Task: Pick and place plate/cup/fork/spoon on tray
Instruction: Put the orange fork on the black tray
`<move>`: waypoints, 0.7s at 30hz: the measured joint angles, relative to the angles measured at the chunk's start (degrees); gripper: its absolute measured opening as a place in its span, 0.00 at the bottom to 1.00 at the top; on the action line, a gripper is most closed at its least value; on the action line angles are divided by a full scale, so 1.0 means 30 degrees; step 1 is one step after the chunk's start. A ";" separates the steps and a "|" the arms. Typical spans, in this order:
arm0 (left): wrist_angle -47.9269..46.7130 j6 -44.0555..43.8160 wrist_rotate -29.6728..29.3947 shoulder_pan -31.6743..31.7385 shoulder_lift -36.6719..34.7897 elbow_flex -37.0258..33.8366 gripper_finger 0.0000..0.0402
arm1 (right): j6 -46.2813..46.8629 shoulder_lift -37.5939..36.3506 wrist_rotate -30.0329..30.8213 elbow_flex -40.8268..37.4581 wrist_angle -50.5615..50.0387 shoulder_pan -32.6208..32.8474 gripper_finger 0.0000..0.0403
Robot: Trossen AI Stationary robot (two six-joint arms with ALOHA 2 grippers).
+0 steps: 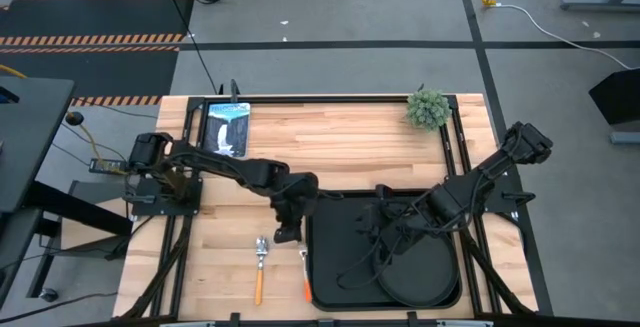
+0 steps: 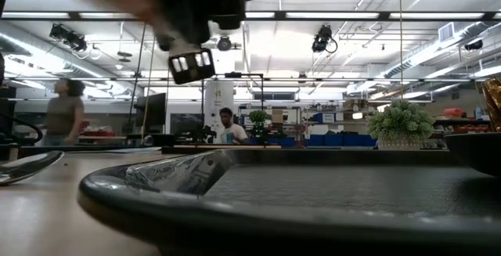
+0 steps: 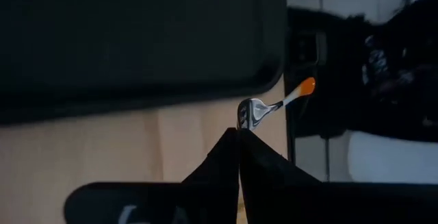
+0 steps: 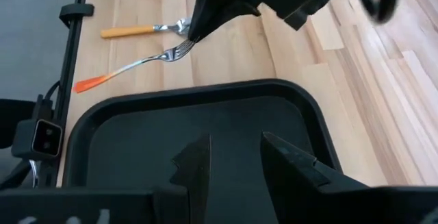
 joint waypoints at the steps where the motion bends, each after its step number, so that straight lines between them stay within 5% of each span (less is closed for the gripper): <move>1: 0.0748 -0.0322 0.0000 -0.0011 0.0170 0.0000 0.00 | 0.0115 0.0000 0.0045 0.0000 -0.0109 0.0064 0.33; 9: 0.5604 -0.4374 -0.0575 -0.0180 0.3057 0.0812 0.03 | 0.0201 -0.0058 0.1485 0.0007 -0.0544 0.0566 0.33; 21: 0.0815 -0.1452 -0.1448 -0.0162 0.8091 0.8328 0.02 | 0.0389 -0.0182 0.2110 0.0015 -0.0436 0.1134 0.33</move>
